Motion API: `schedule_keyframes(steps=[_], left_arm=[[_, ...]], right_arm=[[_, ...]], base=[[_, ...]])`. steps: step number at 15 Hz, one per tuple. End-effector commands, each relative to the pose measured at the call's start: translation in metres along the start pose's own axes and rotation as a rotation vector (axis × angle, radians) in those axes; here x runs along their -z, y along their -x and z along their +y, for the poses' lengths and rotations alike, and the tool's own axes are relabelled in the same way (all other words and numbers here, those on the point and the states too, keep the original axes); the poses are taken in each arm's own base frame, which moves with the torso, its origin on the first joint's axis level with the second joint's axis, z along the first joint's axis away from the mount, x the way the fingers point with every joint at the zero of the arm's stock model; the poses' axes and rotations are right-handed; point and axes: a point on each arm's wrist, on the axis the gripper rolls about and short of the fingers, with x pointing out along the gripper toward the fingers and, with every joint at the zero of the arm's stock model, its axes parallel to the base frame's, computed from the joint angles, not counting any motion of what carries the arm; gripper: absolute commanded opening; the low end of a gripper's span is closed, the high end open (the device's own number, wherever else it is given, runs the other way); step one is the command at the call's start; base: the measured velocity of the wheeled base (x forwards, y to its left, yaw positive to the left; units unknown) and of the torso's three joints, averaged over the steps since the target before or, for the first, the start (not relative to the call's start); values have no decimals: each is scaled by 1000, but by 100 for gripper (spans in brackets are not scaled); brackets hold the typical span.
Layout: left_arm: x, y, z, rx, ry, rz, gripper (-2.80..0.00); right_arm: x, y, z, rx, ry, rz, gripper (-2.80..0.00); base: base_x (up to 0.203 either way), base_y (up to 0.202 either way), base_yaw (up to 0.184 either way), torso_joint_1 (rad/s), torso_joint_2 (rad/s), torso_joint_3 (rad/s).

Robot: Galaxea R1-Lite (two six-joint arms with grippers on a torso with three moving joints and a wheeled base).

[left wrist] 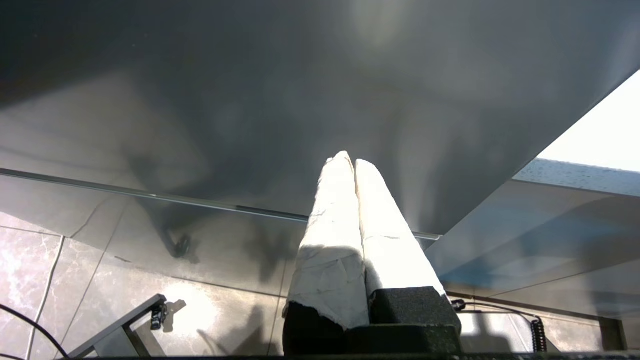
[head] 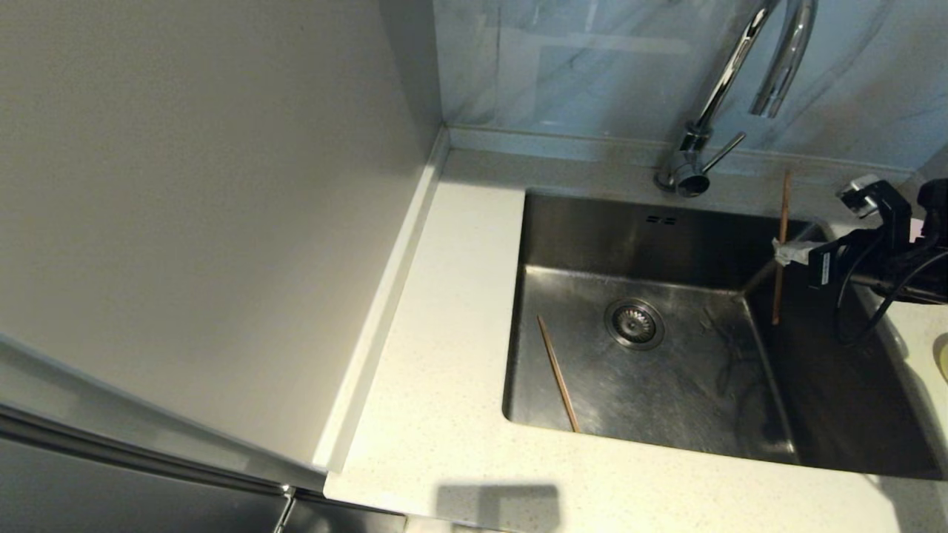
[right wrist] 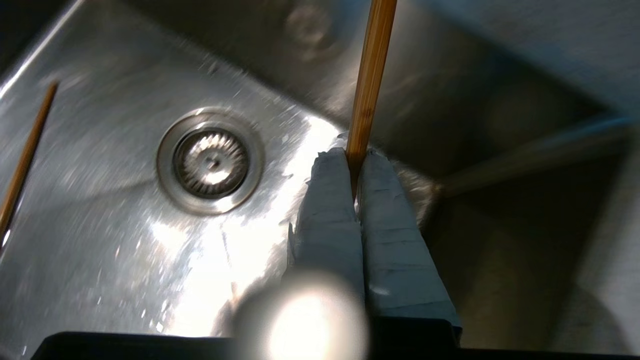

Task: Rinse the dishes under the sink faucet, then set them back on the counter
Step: Put the chopsticks back to the table from the sink

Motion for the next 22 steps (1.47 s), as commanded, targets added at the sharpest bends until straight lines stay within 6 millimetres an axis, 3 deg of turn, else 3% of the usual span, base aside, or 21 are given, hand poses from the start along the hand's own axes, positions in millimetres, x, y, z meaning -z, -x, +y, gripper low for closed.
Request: schedule_keyframes(steps=[1,3,6,7,10,12,15,18,22], left_arm=[[0,0,0,0,1,-3,-280],[0,0,0,0,1,-3,-280],[0,0,0,0,1,-3,-280],[0,0,0,0,1,-3,-280],[0,0,0,0,1,-3,-280],[0,0,0,0,1,-3,-280],[0,0,0,0,1,-3,-280],[0,0,0,0,1,-3,-280],[0,0,0,0,1,-3,-280]], right_arm=[[-28,7,-6,53,1,-72,-280],[-49,13,-10,84,-47,-132,-280],[-19,16,1,76,-65,-43,-280],[-17,16,3,79,-79,-38,-280],[-29,22,5,110,-57,-73,-280],[-48,25,1,133,-48,-120,-280],[-36,29,5,144,-41,-63,-280],[-86,55,-3,202,0,-83,-280],[-115,92,2,273,109,80,-280]], base=[[0,0,0,0,0,0],[0,0,0,0,0,0],[0,0,0,0,0,0],[0,0,0,0,0,0],[0,0,0,0,0,0],[0,0,0,0,0,0],[0,0,0,0,0,0],[0,0,0,0,0,0],[0,0,0,0,0,0]])
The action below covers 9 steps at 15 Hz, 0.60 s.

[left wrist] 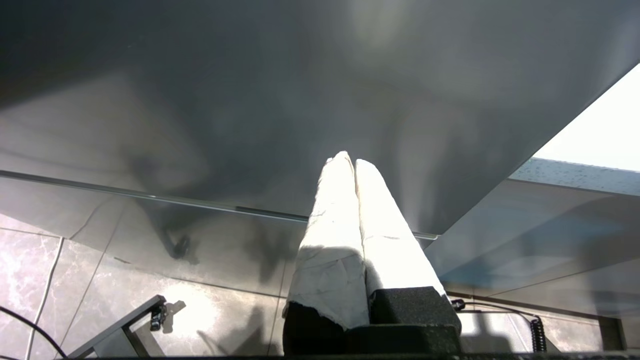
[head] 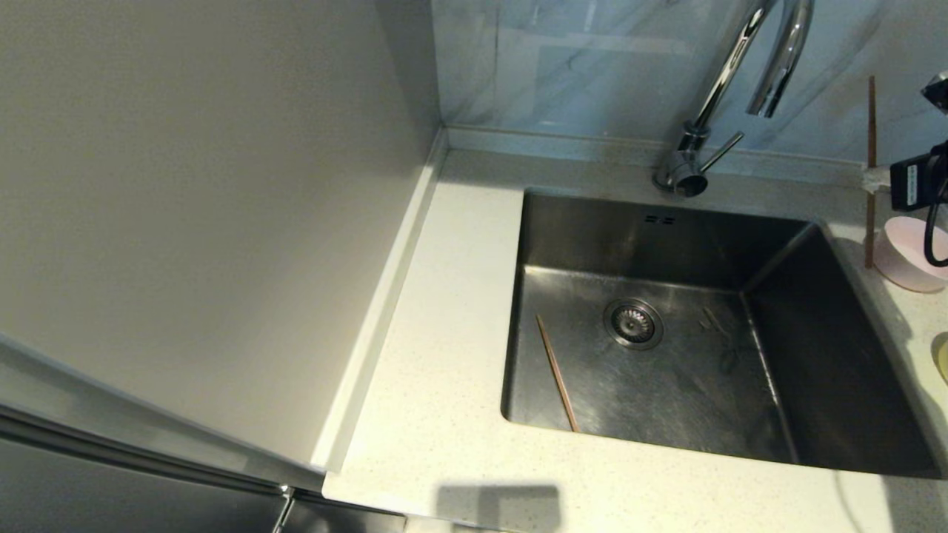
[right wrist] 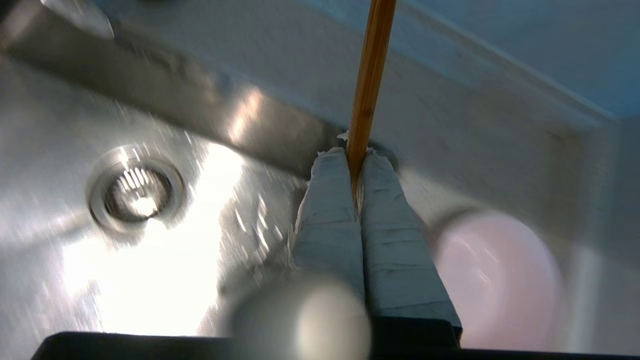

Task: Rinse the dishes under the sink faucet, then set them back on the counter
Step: Put the chopsticks back to the table from the sink

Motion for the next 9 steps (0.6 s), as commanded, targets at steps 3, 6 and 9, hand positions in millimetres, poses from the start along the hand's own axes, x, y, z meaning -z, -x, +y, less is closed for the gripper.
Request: schedule_keyframes(steps=[3,6,9], left_arm=[[0,0,0,0,1,-3,-280],[0,0,0,0,1,-3,-280],[0,0,0,0,1,-3,-280]], right_arm=[[-12,20,-3,75,112,44,-280],[-6,21,-11,153,185,116,-280],[9,16,-29,207,244,185,-280]], base=[[0,0,0,0,0,0],[0,0,0,0,0,0],[0,0,0,0,0,0]])
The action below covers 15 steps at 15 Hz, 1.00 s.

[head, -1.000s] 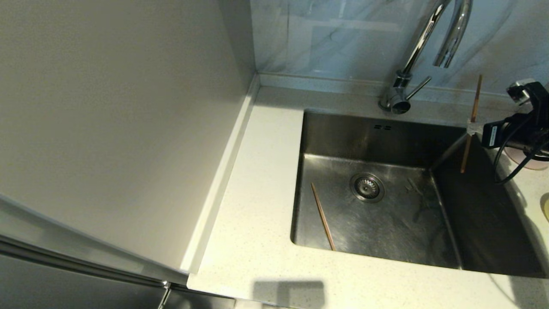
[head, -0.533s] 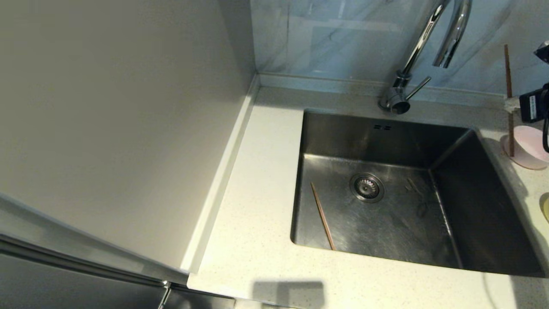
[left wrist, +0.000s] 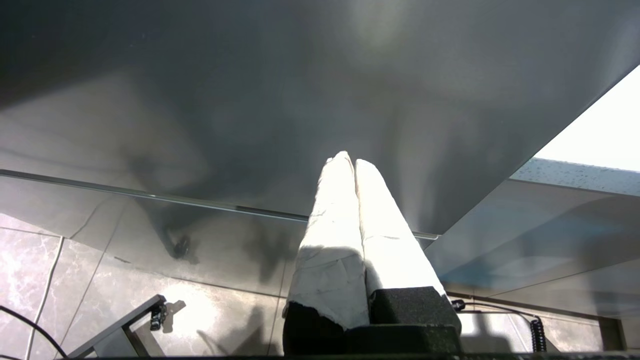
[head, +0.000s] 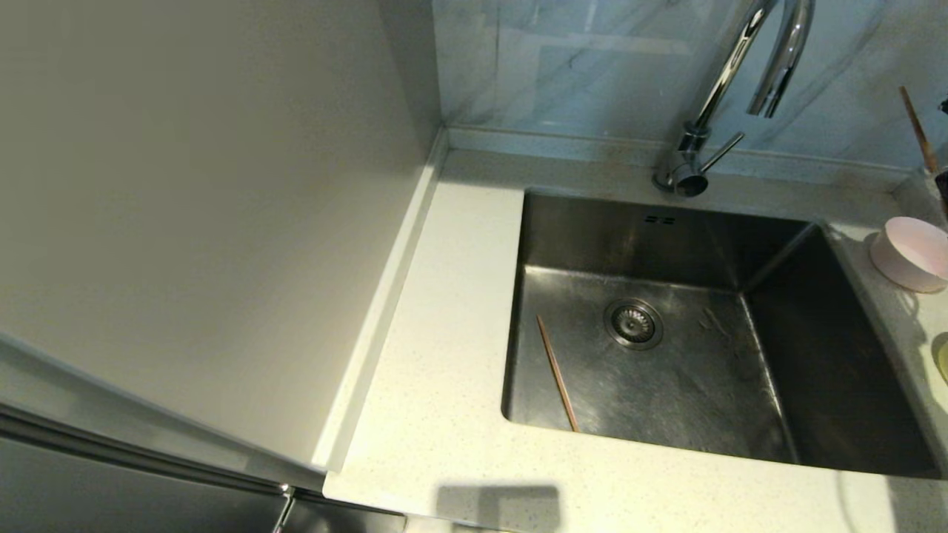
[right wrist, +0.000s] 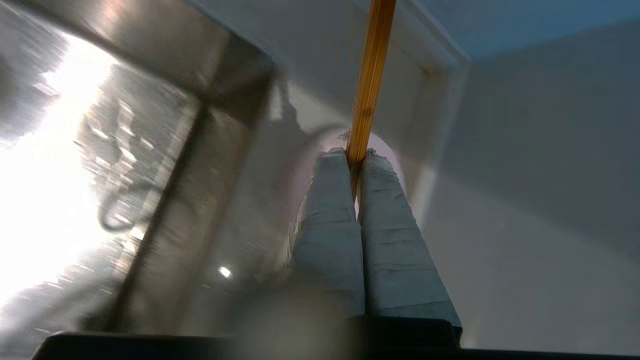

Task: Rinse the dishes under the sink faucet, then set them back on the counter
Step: Put the chopsticks back to the table from the sink

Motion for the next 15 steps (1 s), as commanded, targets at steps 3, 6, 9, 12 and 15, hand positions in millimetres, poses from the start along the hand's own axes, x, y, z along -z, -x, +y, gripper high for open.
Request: schedule_keyframes(steps=[3,6,9,12,15], left_arm=[[0,0,0,-1,0,-3,-280],[0,0,0,-1,0,-3,-280],[0,0,0,-1,0,-3,-280],[0,0,0,-1,0,-3,-280],[0,0,0,-1,0,-2,-280]], right_arm=[[27,-15,-18,78,62,121,-280],[45,-20,-34,120,115,186,-280],[49,-19,-39,124,111,197,-280],[39,-4,-36,-8,53,115,-280],[23,10,-33,52,42,257,-280]], base=[[0,0,0,0,0,0],[0,0,0,0,0,0],[0,0,0,0,0,0],[0,0,0,0,0,0],[0,0,0,0,0,0]])
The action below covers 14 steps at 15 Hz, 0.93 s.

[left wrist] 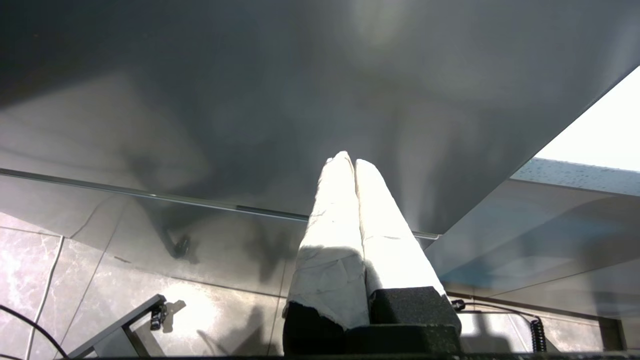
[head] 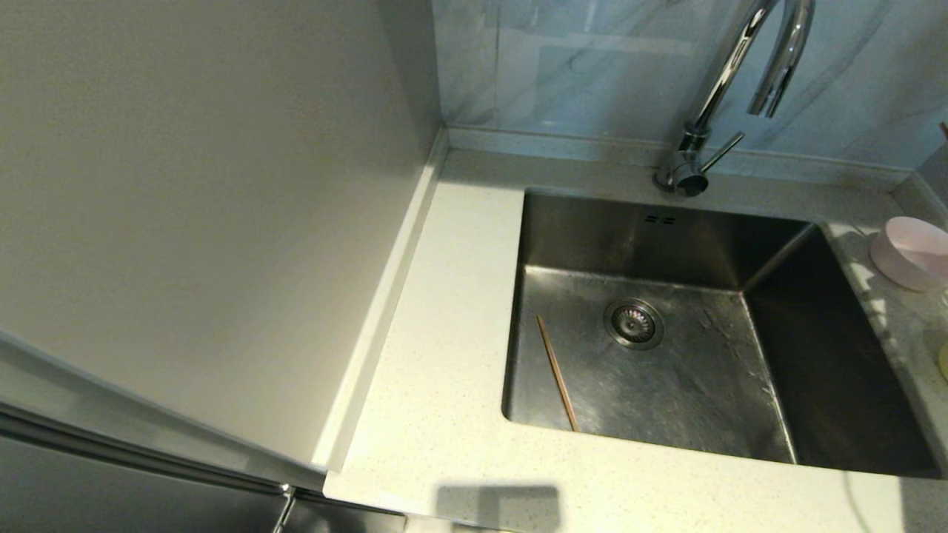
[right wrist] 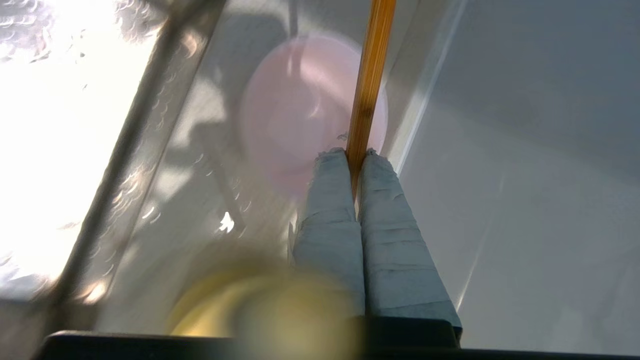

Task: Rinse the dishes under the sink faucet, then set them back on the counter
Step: Put the chopsticks back to the table from the sink

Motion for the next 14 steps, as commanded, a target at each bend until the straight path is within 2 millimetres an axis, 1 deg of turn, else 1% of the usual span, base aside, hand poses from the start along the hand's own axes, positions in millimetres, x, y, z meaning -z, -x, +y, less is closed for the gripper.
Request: schedule_keyframes(steps=[1,2,4,7,10,14], left_arm=[[0,0,0,-1,0,-3,-280],[0,0,0,-1,0,-3,-280],[0,0,0,-1,0,-3,-280],[0,0,0,-1,0,-3,-280],[0,0,0,-1,0,-3,-280],[0,0,0,-1,0,-3,-280]], right_arm=[[-10,11,5,103,22,163,-280],[-14,8,8,138,36,236,-280],[-12,-12,15,178,62,349,-280],[3,-28,24,169,102,466,-280],[9,-34,27,161,101,502,-280],[14,-49,25,183,30,501,-280]], base=[[0,0,0,0,0,0],[0,0,0,0,0,0],[0,0,0,0,0,0],[0,0,0,0,0,0],[0,0,0,0,0,0],[0,0,0,0,0,0]])
